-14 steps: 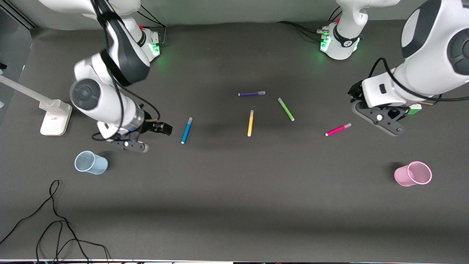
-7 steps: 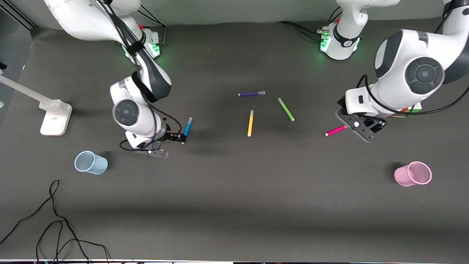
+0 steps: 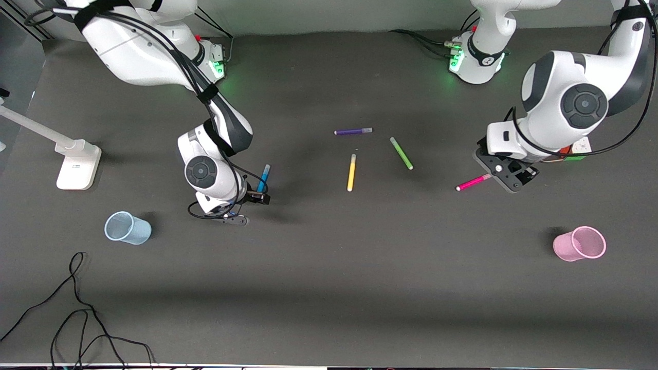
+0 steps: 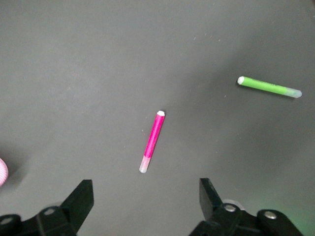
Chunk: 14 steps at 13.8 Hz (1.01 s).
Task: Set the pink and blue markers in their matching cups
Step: 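Lower and close the right gripper on the blue marker while the left grasps pink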
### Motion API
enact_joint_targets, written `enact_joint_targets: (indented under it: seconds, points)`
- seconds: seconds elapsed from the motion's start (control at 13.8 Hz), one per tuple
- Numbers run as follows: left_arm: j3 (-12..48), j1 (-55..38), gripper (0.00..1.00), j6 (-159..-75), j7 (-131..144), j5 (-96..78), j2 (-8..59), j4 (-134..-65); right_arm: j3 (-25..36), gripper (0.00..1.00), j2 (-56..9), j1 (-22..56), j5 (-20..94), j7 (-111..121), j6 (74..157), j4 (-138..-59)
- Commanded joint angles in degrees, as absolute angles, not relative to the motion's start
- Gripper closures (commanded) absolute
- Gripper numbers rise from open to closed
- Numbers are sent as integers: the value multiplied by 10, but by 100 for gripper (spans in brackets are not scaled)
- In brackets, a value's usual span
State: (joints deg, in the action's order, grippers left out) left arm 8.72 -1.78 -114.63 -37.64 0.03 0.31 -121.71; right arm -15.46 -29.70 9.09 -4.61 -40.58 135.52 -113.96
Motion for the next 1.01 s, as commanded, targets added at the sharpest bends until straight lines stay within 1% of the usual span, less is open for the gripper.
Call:
enact_joint_targets:
  seconds: [0.0,0.14,0.29,0.36,0.43,0.51,0.58,0.65,0.79,0.87,0.94]
  points:
    - [85,0,2,-1151,-388,-25,-13,-1237,-155,14,-297,92,-60,-434,1389,-1169]
    - [84,3,2,-1151,-383,-24,-10,-1233,-155,23,-298,93,-60,-439,1392,-1175]
    - [84,6,1,-1152,-388,-22,-2,-1237,-155,35,-302,93,-60,-440,1398,-1178]
    - [85,4,1,-1155,-389,-21,2,-1240,-155,39,-308,92,-60,-440,1411,-1180]
    - [86,0,1,-1160,-389,-21,3,-1250,-155,40,-312,92,-60,-440,1418,-1181]
    - [86,0,1,-1163,-390,-21,5,-1256,-155,44,-313,92,-60,-440,1420,-1181]
    - [86,0,1,-1177,-396,-19,8,-1267,-155,52,-315,92,-60,-440,1421,-1181]
    - [86,0,3,-1213,-422,-19,8,-1293,-155,61,-315,91,-60,-440,1420,-1180]
    - [86,1,4,-1292,-458,-19,11,-1344,-155,78,-315,91,-60,-440,1420,-1180]
    - [86,1,4,-1316,-472,-18,14,-1357,-155,84,-315,90,-60,-440,1418,-1179]
    - [86,1,4,-1342,-499,-18,21,-1368,-154,88,-315,90,-60,-440,1416,-1178]
